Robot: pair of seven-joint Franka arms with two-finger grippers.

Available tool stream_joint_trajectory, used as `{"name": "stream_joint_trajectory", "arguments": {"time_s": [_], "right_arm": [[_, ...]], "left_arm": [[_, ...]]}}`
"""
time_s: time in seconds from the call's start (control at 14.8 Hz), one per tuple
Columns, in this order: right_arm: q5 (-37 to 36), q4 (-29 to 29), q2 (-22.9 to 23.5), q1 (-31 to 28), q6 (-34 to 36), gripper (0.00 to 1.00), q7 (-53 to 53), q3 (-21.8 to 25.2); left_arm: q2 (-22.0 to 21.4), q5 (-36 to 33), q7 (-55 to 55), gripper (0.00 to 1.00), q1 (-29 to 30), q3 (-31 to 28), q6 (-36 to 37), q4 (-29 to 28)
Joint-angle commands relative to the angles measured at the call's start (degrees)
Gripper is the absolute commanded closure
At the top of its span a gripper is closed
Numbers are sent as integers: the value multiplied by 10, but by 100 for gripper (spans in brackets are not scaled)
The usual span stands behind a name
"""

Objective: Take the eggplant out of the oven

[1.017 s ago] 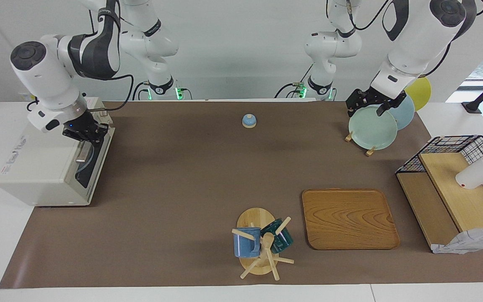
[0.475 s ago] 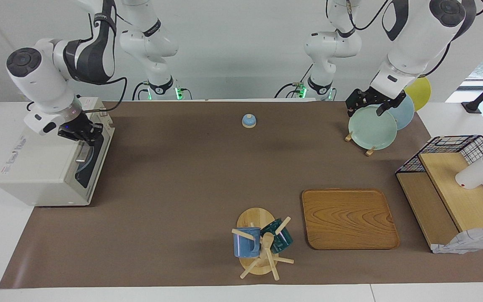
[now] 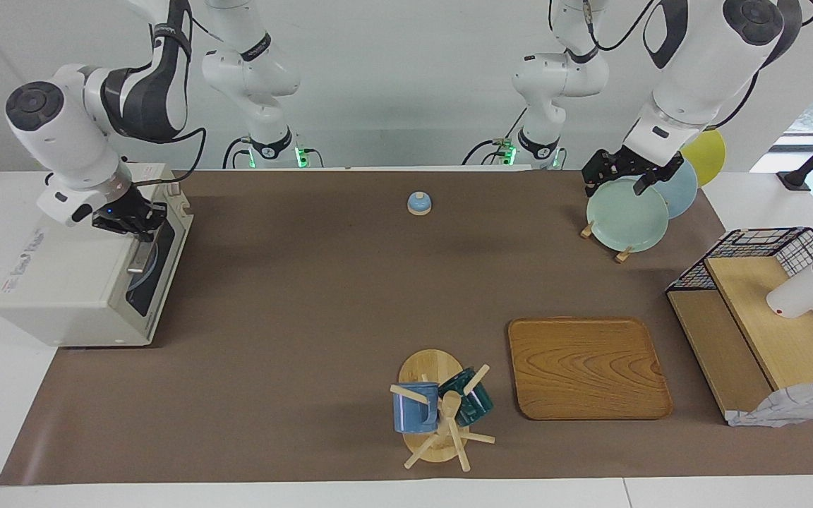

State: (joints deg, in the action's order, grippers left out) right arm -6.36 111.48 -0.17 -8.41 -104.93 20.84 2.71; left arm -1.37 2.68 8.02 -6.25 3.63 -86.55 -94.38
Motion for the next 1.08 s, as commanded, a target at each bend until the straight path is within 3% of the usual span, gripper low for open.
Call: {"name": "stream_joint_trajectory", "arguments": {"time_s": [0.0, 0.75, 1.02], "right_arm": [[-3, 56, -15, -6, -49, 100, 8, -4], [50, 137, 32, 78, -233, 100, -94, -7], [50, 138, 77, 79, -265, 100, -127, -8]], "left_arm": [[-11, -7, -4, 0, 0, -1, -6, -8], [-11, -7, -4, 0, 0, -1, -6, -8], [-11, -7, -4, 0, 0, -1, -6, -8]]}}
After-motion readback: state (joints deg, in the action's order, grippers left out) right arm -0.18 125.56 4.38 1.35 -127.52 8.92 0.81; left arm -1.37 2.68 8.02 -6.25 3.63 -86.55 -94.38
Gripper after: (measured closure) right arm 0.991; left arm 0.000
